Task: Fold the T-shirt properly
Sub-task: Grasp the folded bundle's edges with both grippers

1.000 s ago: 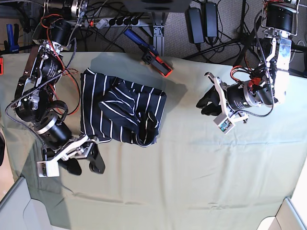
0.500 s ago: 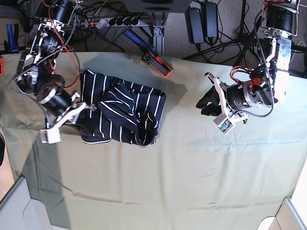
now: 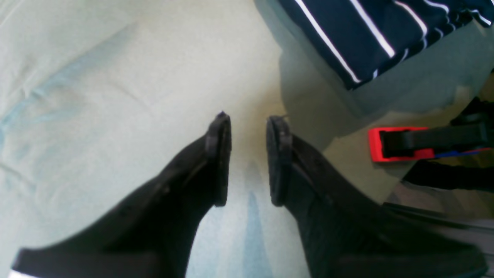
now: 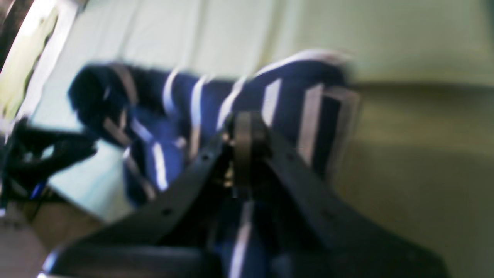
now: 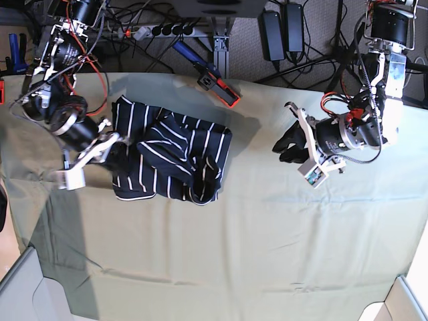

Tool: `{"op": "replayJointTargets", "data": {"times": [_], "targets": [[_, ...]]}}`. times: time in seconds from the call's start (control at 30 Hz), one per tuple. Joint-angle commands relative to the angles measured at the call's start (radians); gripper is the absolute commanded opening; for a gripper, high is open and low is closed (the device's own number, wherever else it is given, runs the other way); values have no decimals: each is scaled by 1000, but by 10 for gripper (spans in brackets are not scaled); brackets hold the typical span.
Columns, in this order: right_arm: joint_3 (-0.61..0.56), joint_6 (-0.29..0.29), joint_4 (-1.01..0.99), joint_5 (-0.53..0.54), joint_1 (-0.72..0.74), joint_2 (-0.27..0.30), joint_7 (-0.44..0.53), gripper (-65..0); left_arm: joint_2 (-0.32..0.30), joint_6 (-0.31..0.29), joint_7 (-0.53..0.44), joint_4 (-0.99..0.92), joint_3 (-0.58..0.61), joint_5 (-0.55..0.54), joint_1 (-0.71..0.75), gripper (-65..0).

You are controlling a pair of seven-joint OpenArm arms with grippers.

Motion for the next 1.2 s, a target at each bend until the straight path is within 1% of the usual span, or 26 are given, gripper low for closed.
{"op": "replayJointTargets", "data": {"times": [0.0, 0.2, 0.33, 0.43, 0.5, 0.6, 0.7, 0.83, 0.9, 1.0, 1.03, 1.07, 1.17], "targets": [[-28, 87, 16, 13, 6, 3, 23, -650, -8, 5, -22, 18, -6, -15, -11, -487], [-254, 87, 16, 18, -10, 0, 26, -650, -8, 5, -21, 18, -6, -15, -10, -487], [-389, 87, 16, 15, -10, -29, 26, -650, -8, 5, -21, 18, -6, -14, -10, -487], [-459, 87, 16, 15, -9, -45, 27, -650, -8, 5, -21, 18, -6, -14, -10, -487], [-478, 88, 18, 13, -3, -45, 32, -650, -8, 5, -21, 18, -6, -14, -11, -487], [-461, 88, 20, -27, 25, -44, 61, -650, -8, 5, -25, 18, -7, -14, -11, -487], [-406, 88, 20, -83, 79, -44, 94, -650, -9, 5, -24, 29, -13, -13, -11, -493], [-288, 87, 19, -177, 176, -43, 127, -650, -8, 5, -16, 122, -13, 9, -10, -603], [-229, 87, 16, -219, 232, -43, 129, -650, -8, 4, -7, 201, -13, 6, -7, -630], [-173, 87, -5, -263, 298, -23, 131, -650, -5, 4, 35, 339, -10, -35, 13, -637], [-166, 87, -21, -266, 314, -11, 137, -650, -6, -3, 43, 379, -5, -49, 30, -638], [-166, 87, -45, -266, 329, 2, 145, -650, -6, -23, 43, 408, 5, -56, 50, -644], [-166, 87, -168, -267, 373, 31, 174, -650, -5, -27, 39, 428, 96, -71, 102, -650]]}}
